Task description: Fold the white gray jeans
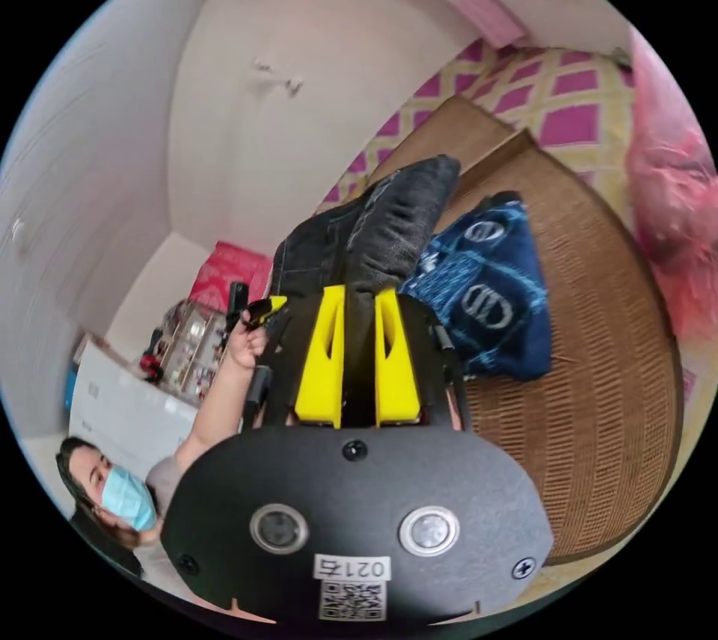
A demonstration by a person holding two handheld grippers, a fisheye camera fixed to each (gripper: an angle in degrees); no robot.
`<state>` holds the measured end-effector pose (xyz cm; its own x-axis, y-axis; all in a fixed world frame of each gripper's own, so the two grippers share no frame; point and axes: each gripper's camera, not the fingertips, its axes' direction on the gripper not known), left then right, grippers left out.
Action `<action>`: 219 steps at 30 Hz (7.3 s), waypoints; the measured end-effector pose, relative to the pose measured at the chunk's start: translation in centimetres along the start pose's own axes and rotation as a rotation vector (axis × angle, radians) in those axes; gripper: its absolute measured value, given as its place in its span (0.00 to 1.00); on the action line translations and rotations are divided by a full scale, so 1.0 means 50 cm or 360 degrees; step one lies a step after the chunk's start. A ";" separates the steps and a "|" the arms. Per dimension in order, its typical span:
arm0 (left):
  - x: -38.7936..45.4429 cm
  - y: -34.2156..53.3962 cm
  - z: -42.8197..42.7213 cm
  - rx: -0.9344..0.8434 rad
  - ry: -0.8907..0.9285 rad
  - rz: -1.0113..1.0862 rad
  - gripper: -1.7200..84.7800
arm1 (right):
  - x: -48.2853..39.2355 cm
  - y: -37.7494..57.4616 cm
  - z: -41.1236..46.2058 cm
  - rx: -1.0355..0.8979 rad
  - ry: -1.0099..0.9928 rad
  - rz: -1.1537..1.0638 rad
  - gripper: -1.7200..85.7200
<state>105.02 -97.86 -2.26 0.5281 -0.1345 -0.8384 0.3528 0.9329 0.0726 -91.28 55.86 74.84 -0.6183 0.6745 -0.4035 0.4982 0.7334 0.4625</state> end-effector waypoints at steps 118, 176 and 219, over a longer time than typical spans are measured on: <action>-0.021 1.934 -0.401 0.0600 0.0031 0.0181 0.01 | -0.787 0.613 0.678 -0.1247 -0.0184 -0.1005 0.01; -0.141 2.546 -0.658 0.1176 -0.0287 -0.0095 0.01 | -1.844 0.392 1.076 -0.0859 -0.0343 -0.1558 0.09; 0.040 2.084 -0.559 0.0891 -0.0119 0.0015 0.01 | -0.874 0.673 0.439 -0.0240 -0.0036 -0.0765 0.09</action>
<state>121.24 8.41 -11.44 0.5794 -0.1691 -0.7973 0.6929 0.6172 0.3727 -34.16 52.92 90.68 -0.7420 0.2663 -0.6153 0.0661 0.9423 0.3282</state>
